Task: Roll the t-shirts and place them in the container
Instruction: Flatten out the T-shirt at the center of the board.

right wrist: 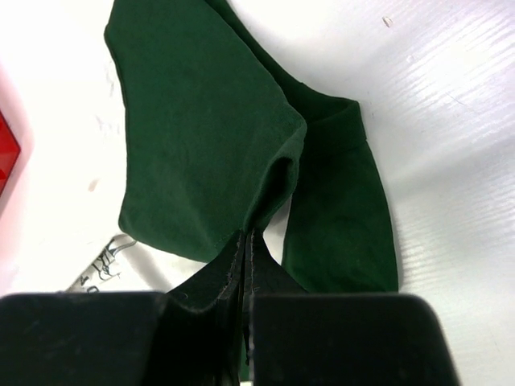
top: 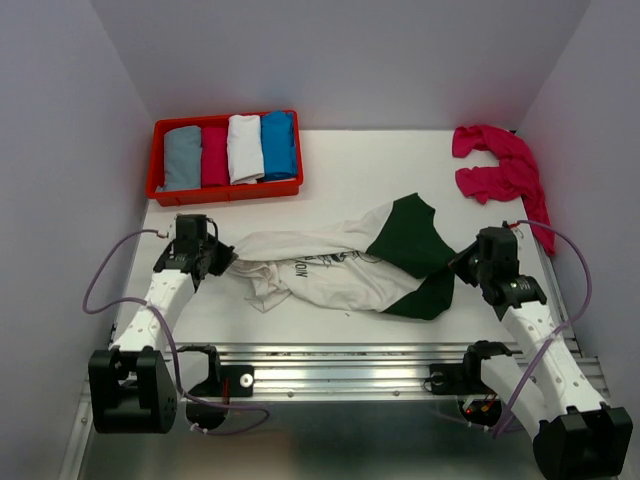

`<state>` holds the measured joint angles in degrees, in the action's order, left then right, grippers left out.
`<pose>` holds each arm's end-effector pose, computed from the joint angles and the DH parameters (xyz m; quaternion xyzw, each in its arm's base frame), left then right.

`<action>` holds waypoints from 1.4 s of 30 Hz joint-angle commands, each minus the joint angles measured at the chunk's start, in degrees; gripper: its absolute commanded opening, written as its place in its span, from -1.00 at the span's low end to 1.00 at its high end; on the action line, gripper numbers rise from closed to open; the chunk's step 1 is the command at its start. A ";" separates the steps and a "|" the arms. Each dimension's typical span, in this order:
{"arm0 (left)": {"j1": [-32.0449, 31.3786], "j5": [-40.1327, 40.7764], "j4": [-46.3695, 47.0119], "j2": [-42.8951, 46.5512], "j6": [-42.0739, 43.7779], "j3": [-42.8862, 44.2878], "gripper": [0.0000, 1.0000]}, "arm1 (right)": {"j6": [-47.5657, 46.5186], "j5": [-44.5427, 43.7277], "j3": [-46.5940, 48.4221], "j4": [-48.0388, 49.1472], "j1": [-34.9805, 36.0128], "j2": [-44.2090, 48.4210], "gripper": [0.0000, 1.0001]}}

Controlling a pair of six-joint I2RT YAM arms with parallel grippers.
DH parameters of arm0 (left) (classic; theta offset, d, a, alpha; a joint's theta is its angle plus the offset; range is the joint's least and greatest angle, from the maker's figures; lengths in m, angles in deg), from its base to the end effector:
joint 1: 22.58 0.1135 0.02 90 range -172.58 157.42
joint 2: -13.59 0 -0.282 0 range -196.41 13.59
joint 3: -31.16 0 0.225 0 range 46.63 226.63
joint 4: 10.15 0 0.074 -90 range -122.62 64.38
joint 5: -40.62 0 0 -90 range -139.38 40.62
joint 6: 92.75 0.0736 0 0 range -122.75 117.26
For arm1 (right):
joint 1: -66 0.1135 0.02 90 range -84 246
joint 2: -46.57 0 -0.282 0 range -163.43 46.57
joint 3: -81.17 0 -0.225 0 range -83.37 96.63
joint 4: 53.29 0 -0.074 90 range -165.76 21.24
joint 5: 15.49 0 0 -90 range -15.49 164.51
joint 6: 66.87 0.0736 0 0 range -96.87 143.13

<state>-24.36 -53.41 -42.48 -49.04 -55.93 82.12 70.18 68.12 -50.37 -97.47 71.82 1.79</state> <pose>0.2165 -0.0119 0.2160 -0.3866 0.8349 -0.2089 0.3315 0.1563 0.0077 0.2310 0.3411 0.8405 0.1408 0.3968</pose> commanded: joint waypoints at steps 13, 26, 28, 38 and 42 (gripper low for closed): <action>0.02 2.28 -11.08 3.75 12.84 28.99 -1.00 | -10.04 -10.74 31.32 -2.84 0.33 -4.35 -0.99; 0.02 -0.71 -12.67 2.86 25.58 49.58 -1.00 | -16.90 -18.39 57.62 -1.00 0.33 -13.76 -0.99; 0.02 -1.06 -12.40 2.34 27.86 49.86 -1.00 | -17.60 -20.32 56.93 -1.00 0.33 -13.33 -0.99; 0.02 -8.09 -14.43 8.13 29.37 29.08 0.26 | -14.36 -26.21 32.86 -6.26 0.33 3.36 -0.99; 0.02 -10.89 -12.15 9.72 25.42 19.64 0.48 | -10.15 -18.25 21.70 -10.22 0.33 8.56 -0.98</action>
<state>-24.40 -60.21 -56.89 -40.95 -28.90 108.11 56.19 46.78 -23.45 -105.05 72.09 7.15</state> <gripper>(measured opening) 0.730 0.018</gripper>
